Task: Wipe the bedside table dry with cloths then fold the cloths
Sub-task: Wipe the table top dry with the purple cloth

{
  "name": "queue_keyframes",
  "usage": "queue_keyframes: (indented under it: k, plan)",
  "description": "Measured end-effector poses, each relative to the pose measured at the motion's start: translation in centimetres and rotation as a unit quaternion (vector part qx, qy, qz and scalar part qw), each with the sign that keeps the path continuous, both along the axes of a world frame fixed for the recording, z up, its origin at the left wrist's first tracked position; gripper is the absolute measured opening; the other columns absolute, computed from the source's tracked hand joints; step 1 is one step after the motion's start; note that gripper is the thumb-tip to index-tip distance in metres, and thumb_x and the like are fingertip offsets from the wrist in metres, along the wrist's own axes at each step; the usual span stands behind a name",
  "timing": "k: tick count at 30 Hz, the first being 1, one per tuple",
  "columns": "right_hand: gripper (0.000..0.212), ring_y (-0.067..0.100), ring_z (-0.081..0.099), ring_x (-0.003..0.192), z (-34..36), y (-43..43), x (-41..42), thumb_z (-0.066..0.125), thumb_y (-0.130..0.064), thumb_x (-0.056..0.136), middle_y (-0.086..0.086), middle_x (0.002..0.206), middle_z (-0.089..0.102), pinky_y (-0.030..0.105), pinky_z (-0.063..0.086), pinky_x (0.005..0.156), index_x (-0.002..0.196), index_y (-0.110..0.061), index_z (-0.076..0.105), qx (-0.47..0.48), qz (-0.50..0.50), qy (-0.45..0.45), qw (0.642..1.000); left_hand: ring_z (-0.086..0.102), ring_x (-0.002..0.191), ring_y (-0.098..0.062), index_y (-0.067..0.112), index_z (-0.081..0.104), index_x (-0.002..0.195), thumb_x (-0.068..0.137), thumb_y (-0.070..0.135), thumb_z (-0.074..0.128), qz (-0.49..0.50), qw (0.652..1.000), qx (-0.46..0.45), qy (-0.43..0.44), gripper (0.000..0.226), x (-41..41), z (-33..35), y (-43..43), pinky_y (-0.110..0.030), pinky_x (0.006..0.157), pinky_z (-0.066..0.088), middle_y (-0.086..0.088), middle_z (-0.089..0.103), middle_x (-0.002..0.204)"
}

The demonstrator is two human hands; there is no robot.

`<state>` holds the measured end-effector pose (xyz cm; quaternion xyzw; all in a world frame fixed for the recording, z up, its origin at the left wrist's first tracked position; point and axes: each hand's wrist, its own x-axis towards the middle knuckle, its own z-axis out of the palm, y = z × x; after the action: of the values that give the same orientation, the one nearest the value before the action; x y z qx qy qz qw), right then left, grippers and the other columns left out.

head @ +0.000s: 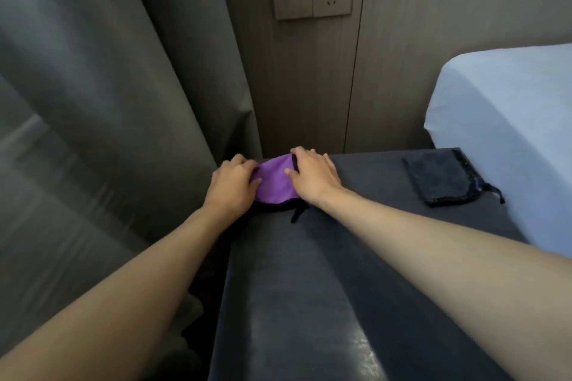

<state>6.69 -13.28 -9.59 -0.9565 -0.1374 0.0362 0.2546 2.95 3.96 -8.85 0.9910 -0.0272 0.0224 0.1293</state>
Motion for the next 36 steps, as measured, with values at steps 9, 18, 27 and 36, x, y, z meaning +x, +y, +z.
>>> queue_keyframes:
  k: [9,18,27,36]
  plan:
    - [0.062,0.019,-0.008,0.156,-1.9,0.8,-0.8,0.022,-0.034,0.107,0.006,0.170,-0.001,0.037,-0.011,0.124,0.161,-0.010,0.004,-0.195,0.144,-0.123,0.962,0.004,0.154,-0.019,0.013,0.013,0.158,0.106,0.042,0.018,-0.063,0.995,0.077,-0.023,0.060,-0.6,-2.0,-1.4,-0.039,0.125,0.002,-0.007,0.011,0.167]
    - [0.063,0.016,-0.016,0.155,-3.0,1.1,0.3,0.016,-0.036,0.107,0.003,0.170,-0.013,0.046,-0.012,0.124,0.160,-0.013,-0.009,-0.211,0.139,-0.039,0.967,-0.015,0.152,-0.015,0.017,-0.005,0.158,0.104,0.049,0.005,-0.044,0.995,0.062,0.059,0.063,1.0,-3.7,-1.2,-0.036,0.123,-0.009,-0.003,-0.012,0.167]
    - [0.062,0.014,-0.018,0.154,-3.0,-3.6,0.6,0.016,-0.034,0.107,0.002,0.169,-0.015,0.046,-0.013,0.124,0.159,-0.015,-0.012,-0.215,0.124,-0.039,0.968,-0.013,0.153,-0.018,0.015,-0.006,0.157,0.104,0.052,0.007,-0.064,0.995,0.035,0.073,0.066,2.0,-3.5,-5.8,-0.034,0.123,-0.006,-0.007,-0.012,0.167]
    - [0.064,0.015,-0.018,0.154,-2.4,-11.4,-0.3,0.016,-0.035,0.106,0.003,0.169,-0.015,0.045,-0.014,0.124,0.160,-0.013,-0.012,-0.255,0.062,-0.020,0.965,-0.013,0.153,-0.020,0.014,-0.004,0.158,0.104,0.051,0.007,-0.131,0.987,0.040,0.079,0.066,3.1,-3.1,-13.8,-0.035,0.123,-0.007,-0.009,-0.012,0.167]
